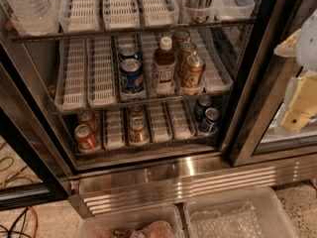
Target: Pick blue plastic bottle from middle shelf of fridge
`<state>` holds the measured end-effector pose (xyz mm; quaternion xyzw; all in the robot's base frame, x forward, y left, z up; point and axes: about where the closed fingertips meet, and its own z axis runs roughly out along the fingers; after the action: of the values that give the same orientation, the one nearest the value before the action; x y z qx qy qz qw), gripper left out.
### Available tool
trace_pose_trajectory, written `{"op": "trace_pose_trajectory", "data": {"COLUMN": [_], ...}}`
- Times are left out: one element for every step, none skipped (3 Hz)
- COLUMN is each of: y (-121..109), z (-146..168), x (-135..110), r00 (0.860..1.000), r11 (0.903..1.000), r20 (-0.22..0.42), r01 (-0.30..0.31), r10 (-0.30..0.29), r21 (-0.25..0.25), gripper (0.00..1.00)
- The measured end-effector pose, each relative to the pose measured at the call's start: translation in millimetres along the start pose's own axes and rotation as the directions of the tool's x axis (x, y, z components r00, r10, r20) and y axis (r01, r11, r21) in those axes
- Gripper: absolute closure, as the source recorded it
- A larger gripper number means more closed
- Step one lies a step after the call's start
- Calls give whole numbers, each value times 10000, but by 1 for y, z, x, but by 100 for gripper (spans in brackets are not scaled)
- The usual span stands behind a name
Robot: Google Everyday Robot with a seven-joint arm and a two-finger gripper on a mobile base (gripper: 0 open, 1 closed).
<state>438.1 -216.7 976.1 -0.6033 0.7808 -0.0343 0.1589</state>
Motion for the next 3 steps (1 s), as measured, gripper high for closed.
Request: {"op": "trace_pose_trajectory", "data": {"y": [0,-1,7], "z": [0,10,44], "x": [0,0,3], "r00": [10000,9998,9916], "r11": [10000,9997,9928], "r20": [1,87,667], "r01": [-1,-175,-1069], "r10": [1,177,1104], "r21": [-1,-182,-548], "gripper": [0,0,0]}}
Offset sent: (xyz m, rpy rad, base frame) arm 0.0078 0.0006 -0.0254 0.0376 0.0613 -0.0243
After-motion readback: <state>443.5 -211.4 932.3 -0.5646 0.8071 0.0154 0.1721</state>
